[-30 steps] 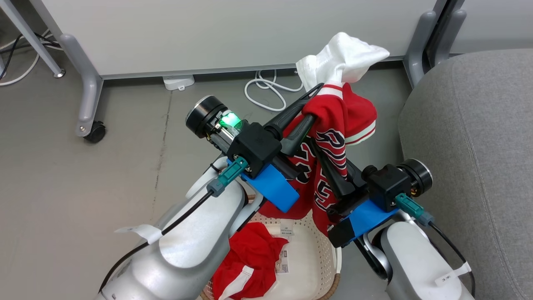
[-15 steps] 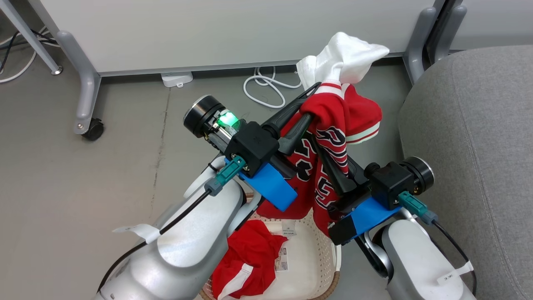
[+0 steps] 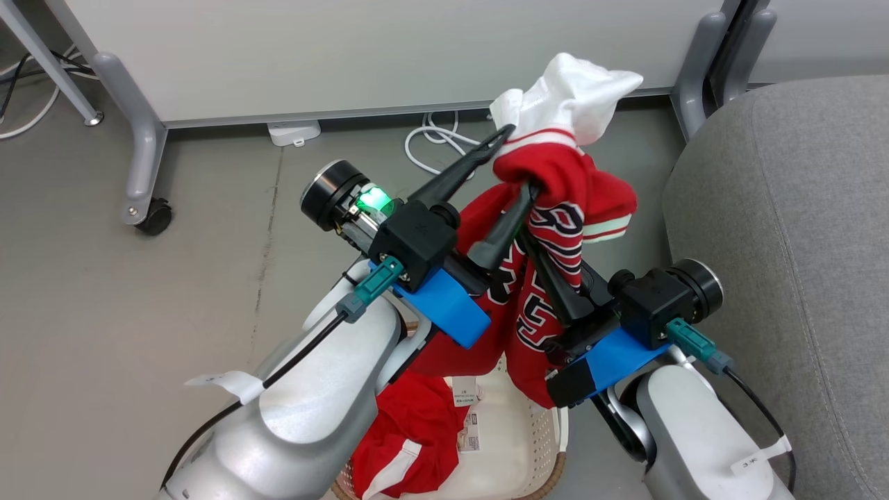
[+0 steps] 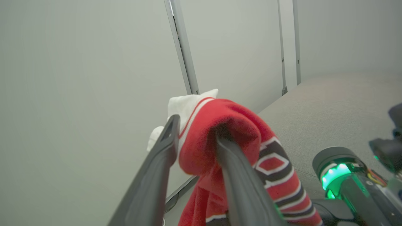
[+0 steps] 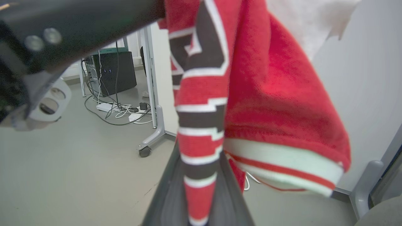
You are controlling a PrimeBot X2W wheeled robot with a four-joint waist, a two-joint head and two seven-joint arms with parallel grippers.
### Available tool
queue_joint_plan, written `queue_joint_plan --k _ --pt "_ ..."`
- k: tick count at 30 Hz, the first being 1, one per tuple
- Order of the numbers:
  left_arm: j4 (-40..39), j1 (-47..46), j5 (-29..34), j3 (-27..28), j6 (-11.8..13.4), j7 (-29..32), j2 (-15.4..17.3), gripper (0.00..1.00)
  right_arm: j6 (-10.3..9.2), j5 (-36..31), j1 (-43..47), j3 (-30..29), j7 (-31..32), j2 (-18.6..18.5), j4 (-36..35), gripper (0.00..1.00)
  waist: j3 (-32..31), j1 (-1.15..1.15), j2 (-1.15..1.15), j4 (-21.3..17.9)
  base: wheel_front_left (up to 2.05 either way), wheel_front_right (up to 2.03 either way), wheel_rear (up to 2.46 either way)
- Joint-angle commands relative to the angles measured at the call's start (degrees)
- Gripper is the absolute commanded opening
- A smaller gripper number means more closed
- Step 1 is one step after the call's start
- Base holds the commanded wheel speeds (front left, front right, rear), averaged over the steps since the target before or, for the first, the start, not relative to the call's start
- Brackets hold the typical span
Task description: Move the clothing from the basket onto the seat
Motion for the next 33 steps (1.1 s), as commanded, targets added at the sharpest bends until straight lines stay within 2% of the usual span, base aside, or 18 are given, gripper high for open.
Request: queue_joint_plan --k 1,14,22,33 --pt "0.34 0.38 0.12 0.15 -0.06 -0.28 0.13 1.00 0.03 0.44 -0.17 -0.04 -0.20 -0.19 -0.37 0.00 0.07 0.00 0.00 -0.02 0.00 0.00 0.00" --pt "0.99 1.09 1.11 1.10 -0.06 -0.28 0.77 1.00 0.03 -0.33 0.44 -2.57 -0.20 -0.19 -2.19 0.00 1.39 0.00 0.00 -2.01 0.00 0.00 0.00" --pt "0.77 1.70 1.10 0.79 -0.06 -0.28 1.58 1.00 0.03 -0.29 1.37 -4.90 -0.20 -0.19 -3.28 0.00 2.70 0.00 0.00 -6.95 0.00 0.00 0.00" --pt "0.71 1.26 0.41 -2.44 -0.06 -0.28 2.51 1.00 0.03 0.33 3.55 -9.13 -0.21 -0.15 -5.13 0.00 4.40 0.00 0.00 -14.44 0.00 0.00 0.00"
